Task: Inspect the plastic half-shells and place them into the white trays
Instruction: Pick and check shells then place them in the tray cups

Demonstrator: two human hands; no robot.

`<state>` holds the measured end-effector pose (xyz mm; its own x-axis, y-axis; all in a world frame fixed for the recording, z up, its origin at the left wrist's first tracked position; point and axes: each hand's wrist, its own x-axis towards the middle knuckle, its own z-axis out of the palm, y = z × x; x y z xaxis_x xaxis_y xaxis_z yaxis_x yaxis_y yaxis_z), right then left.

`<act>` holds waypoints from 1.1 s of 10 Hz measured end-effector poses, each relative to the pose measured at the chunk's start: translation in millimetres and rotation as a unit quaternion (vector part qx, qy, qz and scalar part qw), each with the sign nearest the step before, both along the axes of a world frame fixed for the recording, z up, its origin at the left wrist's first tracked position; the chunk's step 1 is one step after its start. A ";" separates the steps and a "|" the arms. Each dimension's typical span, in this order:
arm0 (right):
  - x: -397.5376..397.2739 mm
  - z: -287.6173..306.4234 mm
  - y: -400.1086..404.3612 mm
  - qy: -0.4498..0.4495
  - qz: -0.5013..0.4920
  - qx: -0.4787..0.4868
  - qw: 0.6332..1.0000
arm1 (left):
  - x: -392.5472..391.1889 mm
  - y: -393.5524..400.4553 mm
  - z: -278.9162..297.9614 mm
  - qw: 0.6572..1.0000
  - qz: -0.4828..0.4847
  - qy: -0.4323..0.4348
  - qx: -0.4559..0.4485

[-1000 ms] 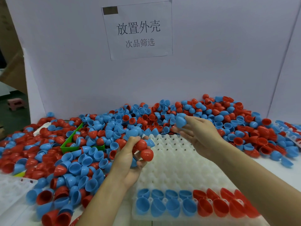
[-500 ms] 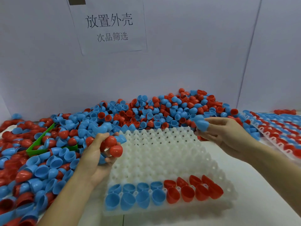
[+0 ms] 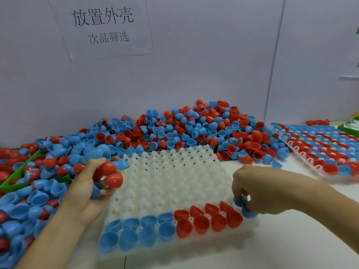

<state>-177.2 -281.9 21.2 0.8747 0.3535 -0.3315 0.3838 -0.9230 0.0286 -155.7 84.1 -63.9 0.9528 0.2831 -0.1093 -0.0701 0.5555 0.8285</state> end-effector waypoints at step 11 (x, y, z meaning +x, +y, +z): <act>-2.5 -9.3 12.1 0.020 0.033 0.106 0.994 | -40.3 -38.6 43.3 1.000 0.008 0.014 0.015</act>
